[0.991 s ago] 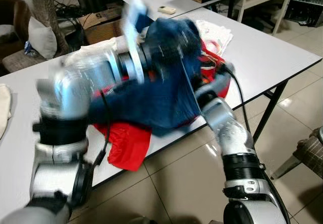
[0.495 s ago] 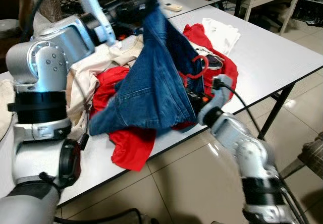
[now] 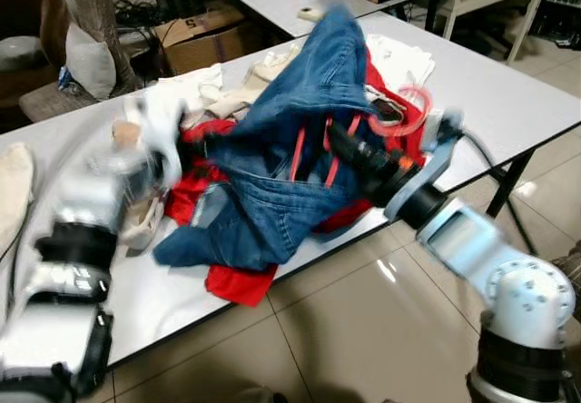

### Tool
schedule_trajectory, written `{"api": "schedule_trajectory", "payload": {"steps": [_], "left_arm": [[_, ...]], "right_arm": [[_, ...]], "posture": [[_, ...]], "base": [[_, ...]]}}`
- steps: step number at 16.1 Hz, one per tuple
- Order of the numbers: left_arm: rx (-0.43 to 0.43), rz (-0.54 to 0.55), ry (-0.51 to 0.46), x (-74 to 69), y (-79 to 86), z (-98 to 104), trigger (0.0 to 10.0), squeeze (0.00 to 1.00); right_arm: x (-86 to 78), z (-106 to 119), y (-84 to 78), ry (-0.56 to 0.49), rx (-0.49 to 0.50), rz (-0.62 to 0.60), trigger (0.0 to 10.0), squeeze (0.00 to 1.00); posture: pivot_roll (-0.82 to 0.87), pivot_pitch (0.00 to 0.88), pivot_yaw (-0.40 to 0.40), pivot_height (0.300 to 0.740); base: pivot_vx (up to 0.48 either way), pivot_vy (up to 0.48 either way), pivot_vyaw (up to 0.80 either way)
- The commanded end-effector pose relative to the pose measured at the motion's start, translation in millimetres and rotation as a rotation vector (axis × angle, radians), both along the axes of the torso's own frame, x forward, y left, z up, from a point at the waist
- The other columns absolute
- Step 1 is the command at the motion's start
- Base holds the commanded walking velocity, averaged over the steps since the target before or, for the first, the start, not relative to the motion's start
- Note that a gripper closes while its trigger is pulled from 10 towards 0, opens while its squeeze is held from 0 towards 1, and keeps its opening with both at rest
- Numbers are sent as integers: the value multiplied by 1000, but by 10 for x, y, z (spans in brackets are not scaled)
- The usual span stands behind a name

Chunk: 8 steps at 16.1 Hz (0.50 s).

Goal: Hang hanger

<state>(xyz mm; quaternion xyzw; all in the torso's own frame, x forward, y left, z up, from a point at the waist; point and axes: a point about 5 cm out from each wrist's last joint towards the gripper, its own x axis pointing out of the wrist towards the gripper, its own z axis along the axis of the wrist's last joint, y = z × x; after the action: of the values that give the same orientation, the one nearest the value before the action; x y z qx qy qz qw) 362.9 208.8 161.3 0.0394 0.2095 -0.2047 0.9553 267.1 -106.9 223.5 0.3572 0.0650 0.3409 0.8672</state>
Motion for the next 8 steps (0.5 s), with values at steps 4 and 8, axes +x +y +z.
{"api": "schedule_trajectory", "payload": {"steps": [4,8], "left_arm": [[-69,-36,-67,-169,5,-117,2314,0],[-147,7,-94,-483,244,-141,1529,0]], "right_arm": [[-103,479,82,-174,30,84,10000,0],[-127,663,187,-223,61,186,10000,0]], "posture": [[-85,0,140,740],[-51,0,103,740]], "base": [[0,0,600],[0,0,800]]}}
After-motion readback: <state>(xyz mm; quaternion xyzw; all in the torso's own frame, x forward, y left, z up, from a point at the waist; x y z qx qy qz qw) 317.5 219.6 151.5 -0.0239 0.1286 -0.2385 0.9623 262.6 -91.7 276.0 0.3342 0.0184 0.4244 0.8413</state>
